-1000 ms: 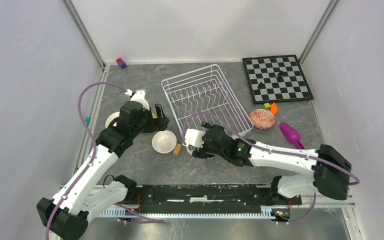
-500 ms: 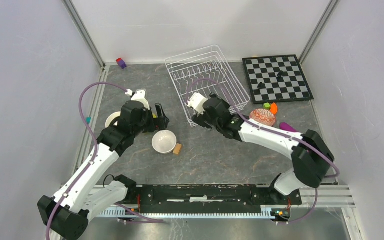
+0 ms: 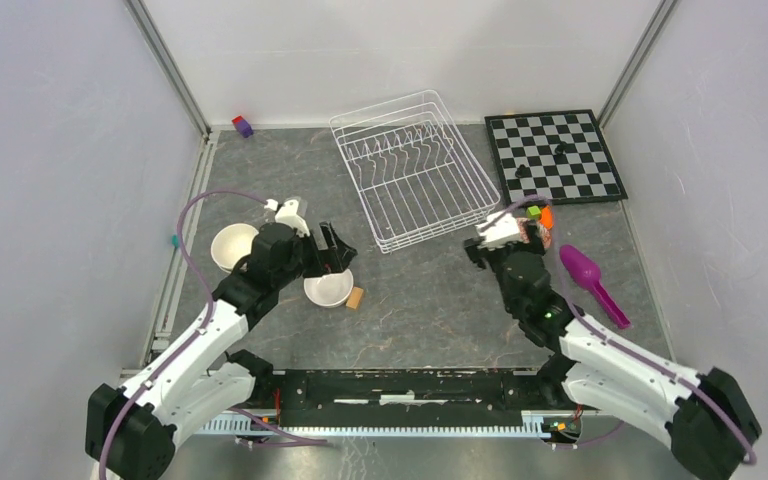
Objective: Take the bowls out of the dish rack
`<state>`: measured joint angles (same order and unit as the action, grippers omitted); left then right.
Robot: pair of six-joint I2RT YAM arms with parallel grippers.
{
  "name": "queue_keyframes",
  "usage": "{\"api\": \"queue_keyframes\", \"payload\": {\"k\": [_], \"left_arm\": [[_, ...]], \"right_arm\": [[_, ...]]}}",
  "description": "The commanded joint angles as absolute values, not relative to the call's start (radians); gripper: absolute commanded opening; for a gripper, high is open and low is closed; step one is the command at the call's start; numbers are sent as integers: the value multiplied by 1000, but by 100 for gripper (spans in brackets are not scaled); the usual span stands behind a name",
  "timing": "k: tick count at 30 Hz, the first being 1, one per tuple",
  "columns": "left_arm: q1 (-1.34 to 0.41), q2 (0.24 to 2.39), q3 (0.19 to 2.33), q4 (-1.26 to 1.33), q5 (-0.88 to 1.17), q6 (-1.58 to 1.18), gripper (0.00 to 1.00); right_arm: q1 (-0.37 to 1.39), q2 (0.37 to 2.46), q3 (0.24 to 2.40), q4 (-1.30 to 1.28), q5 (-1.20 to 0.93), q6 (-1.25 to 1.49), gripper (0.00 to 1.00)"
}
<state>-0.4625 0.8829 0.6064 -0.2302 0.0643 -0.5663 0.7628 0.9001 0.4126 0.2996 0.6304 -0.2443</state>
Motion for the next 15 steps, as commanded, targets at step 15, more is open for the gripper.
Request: {"api": "queue_keyframes", "payload": {"k": [15], "left_arm": [[-511, 797, 374, 303, -411, -327, 100]], "right_arm": [[107, 856, 240, 467, 265, 86, 98]]}}
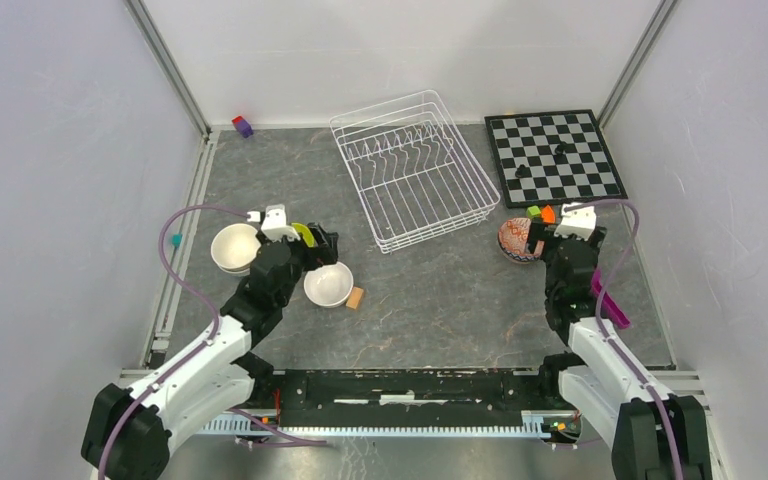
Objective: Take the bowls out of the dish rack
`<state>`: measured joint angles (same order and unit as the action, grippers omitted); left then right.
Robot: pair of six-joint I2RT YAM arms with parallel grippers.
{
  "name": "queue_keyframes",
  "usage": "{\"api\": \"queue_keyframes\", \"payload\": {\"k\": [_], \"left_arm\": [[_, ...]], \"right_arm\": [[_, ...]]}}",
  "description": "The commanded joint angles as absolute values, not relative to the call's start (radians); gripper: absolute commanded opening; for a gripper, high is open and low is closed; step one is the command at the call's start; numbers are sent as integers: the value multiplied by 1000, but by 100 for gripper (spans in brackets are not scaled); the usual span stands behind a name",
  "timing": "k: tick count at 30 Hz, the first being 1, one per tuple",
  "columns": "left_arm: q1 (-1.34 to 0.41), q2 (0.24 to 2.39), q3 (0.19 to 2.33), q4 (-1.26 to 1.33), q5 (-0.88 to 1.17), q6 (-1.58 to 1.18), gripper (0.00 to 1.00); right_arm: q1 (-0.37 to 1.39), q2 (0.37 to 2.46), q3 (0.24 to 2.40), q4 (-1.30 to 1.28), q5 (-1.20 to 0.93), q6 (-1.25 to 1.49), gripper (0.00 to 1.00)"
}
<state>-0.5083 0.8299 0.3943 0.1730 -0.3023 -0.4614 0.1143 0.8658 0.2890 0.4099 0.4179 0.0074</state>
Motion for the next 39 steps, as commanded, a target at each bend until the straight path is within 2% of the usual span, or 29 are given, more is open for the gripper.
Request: {"api": "queue_keyframes", "payload": {"k": [1, 6, 12, 16, 26, 36, 39], "left_arm": [[-511, 790, 366, 308, -383, -302, 100], [-509, 794, 338, 343, -370, -257, 100], [-510, 818, 338, 355, -347, -250, 100], [-509, 814, 332, 357, -346, -246, 100], [-509, 802, 322, 349, -355, -229, 100], [-510, 815, 330, 350, -364, -218, 100], [-510, 829, 337, 349, -365, -218, 100]], "right_arm": [[107, 845, 212, 482, 257, 95, 98], [104, 804, 130, 576, 158, 145, 98], [102, 818, 137, 533, 153, 203, 98], [100, 832, 69, 634, 123, 249, 98], [96, 938, 101, 623, 120, 309, 98], [97, 791, 141, 555, 152, 139, 98], [97, 753, 109, 604, 224, 65, 98]]}}
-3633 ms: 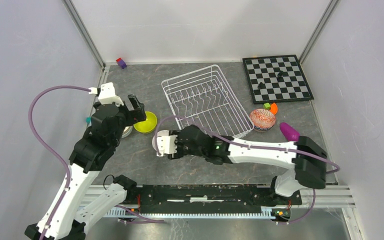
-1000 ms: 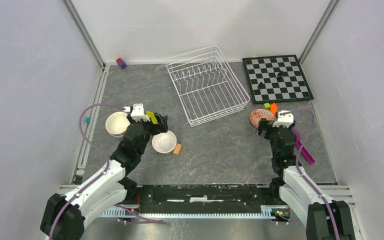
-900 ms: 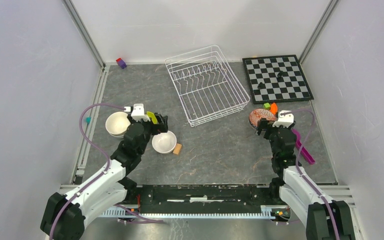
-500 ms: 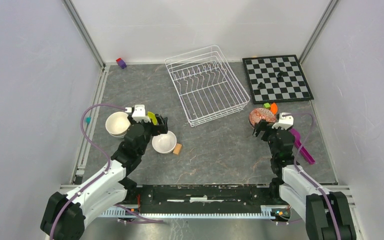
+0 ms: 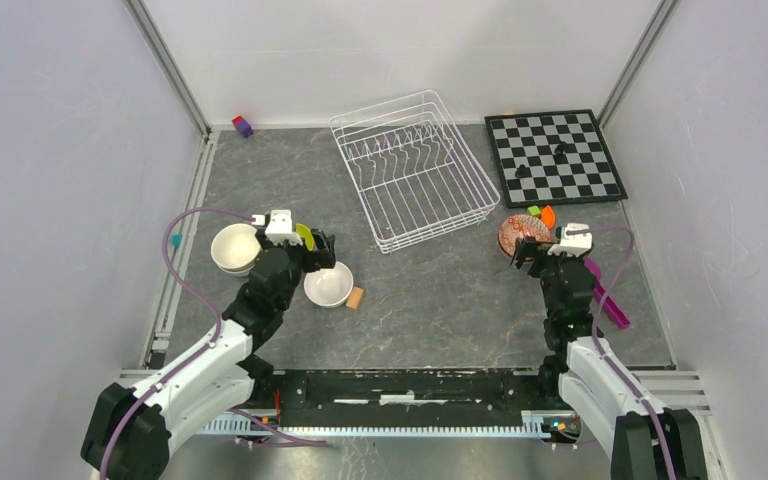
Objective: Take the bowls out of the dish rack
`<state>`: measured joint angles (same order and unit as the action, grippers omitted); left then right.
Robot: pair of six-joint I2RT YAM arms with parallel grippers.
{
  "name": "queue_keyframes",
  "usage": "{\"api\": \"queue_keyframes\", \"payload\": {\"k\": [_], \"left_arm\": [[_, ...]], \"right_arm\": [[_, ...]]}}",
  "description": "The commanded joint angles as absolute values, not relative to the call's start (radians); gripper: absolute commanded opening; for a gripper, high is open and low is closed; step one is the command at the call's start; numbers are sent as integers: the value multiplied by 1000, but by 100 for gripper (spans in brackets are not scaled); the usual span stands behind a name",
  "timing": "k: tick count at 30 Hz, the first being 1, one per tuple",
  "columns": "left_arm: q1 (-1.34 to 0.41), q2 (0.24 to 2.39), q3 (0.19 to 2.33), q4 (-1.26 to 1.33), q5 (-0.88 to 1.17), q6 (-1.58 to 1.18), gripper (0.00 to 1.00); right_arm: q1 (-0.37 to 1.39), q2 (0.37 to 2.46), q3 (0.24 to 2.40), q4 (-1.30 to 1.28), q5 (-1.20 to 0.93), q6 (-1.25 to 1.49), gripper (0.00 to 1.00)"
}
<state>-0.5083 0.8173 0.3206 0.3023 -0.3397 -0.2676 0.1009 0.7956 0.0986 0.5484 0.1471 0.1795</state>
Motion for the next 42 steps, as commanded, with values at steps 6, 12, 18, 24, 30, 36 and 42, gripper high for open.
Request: {"api": "queue_keyframes", "payload": {"k": [6, 12, 18, 24, 30, 36, 42], "left_arm": [[-509, 837, 331, 354, -375, -204, 100], [-510, 849, 331, 356, -389, -200, 100], [-510, 850, 325, 360, -405, -192, 100], [-510, 870, 325, 370, -410, -187, 100], [-510, 872, 322, 374, -413, -184, 100], [-510, 880, 318, 381, -417, -180, 100], [-510, 906, 317, 398, -425, -173, 100]], "right_arm": [[98, 758, -113, 970, 131, -160, 98], [96, 958, -139, 1146, 124, -150, 98], [98, 1085, -152, 1245, 145, -150, 98], [98, 1150, -135, 1284, 158, -177, 98], [97, 1233, -136, 1384, 197, -190, 98], [98, 1368, -159, 1556, 195, -198, 98], [97, 1379, -79, 1418, 196, -206, 98]]}}
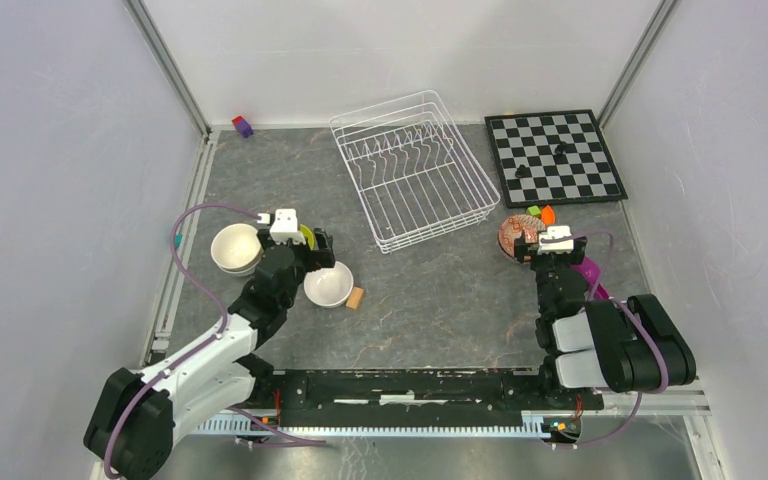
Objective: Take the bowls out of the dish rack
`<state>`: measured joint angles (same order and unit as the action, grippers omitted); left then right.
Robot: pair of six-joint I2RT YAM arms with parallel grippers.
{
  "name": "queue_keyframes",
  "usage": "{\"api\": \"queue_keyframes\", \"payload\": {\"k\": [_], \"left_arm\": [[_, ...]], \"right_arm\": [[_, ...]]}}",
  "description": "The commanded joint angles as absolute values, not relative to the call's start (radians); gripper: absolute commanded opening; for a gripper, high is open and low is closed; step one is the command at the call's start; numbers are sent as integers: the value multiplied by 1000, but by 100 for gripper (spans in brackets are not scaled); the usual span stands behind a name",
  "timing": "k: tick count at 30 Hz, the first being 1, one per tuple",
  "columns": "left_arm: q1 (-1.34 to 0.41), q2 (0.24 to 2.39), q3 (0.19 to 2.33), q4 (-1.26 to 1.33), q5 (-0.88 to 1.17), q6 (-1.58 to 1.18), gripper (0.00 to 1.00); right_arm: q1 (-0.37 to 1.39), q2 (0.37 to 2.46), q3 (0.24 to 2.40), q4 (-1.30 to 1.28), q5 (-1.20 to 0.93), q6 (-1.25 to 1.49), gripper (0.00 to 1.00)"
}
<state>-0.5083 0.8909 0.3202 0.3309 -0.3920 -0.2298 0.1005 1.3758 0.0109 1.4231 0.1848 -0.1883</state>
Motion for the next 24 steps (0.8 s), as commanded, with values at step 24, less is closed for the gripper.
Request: {"api": "queue_keyframes", "payload": {"k": [24], "left_arm": [[-255, 1134, 383, 602, -406, -105, 99]], "right_arm": [[98, 1380, -82, 1418, 204, -198, 98]]}}
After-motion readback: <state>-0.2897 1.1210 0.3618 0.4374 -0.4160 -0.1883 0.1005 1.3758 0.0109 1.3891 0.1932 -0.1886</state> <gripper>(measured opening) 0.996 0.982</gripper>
